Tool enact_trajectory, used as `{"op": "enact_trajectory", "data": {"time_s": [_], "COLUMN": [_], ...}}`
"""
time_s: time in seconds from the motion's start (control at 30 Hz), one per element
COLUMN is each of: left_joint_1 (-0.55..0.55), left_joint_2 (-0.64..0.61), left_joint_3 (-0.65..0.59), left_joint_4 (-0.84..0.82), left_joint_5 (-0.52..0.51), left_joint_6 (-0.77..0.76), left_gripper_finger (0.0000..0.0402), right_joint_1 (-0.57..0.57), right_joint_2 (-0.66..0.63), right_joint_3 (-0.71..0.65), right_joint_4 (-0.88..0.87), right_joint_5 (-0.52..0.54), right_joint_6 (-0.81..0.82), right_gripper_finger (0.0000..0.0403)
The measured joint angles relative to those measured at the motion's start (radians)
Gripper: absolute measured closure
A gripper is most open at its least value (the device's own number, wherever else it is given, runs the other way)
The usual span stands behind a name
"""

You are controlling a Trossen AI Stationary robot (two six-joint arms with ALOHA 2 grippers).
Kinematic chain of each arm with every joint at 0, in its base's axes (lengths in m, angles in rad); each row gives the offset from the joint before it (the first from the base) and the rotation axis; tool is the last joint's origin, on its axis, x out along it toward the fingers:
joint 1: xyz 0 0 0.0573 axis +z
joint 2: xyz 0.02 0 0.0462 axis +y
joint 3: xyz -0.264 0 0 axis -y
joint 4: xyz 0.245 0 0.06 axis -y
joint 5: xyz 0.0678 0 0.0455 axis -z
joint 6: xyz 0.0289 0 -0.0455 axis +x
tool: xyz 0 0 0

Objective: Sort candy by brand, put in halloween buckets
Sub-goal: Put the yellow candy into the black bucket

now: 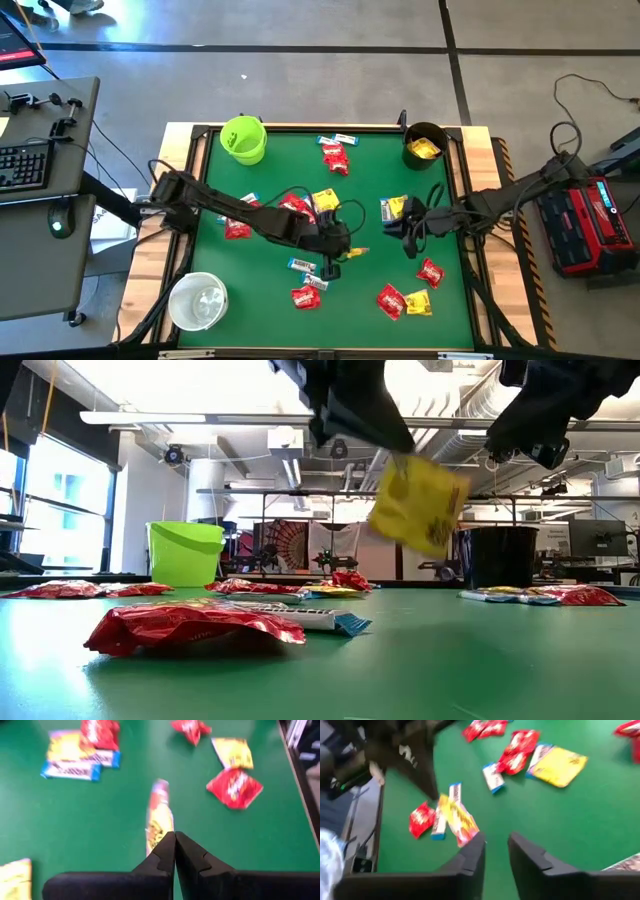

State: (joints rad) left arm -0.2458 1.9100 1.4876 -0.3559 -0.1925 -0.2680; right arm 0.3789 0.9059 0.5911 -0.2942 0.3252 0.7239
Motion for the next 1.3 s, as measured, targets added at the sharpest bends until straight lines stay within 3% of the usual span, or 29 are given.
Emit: {"op": "enact_trajectory", "data": {"time_s": [0.2,0.37,0.63,0.97,1.3], "left_joint_1": [0.023,0.038,0.039,0.036,0.036], "left_joint_2": [-0.084,-0.129,-0.157,-0.158,-0.158], "left_joint_3": [0.000,0.000,0.000,0.000,0.000], "left_joint_4": [-0.005,0.007,0.022,0.130,0.172], "left_joint_5": [-0.066,-0.081,-0.082,-0.076,-0.053], "left_joint_6": [0.027,0.051,0.063,0.062,0.063], "left_gripper_finger": [0.0401,0.0401,0.0401,0.0401,0.0401], "right_joint_1": [0.031,0.036,0.033,0.033,0.033], "right_joint_2": [0.102,0.164,0.181,0.180,0.180], "right_joint_3": [-0.001,-0.001,-0.001,-0.001,-0.001], "right_joint_4": [0.177,0.278,0.317,0.441,0.433], "right_joint_5": [-0.055,-0.042,0.095,0.049,0.096], "right_joint_6": [-0.099,-0.155,-0.182,-0.260,-0.273], "right_gripper_finger": [0.0241,0.0209,0.0206,0.0207,0.0236]}}
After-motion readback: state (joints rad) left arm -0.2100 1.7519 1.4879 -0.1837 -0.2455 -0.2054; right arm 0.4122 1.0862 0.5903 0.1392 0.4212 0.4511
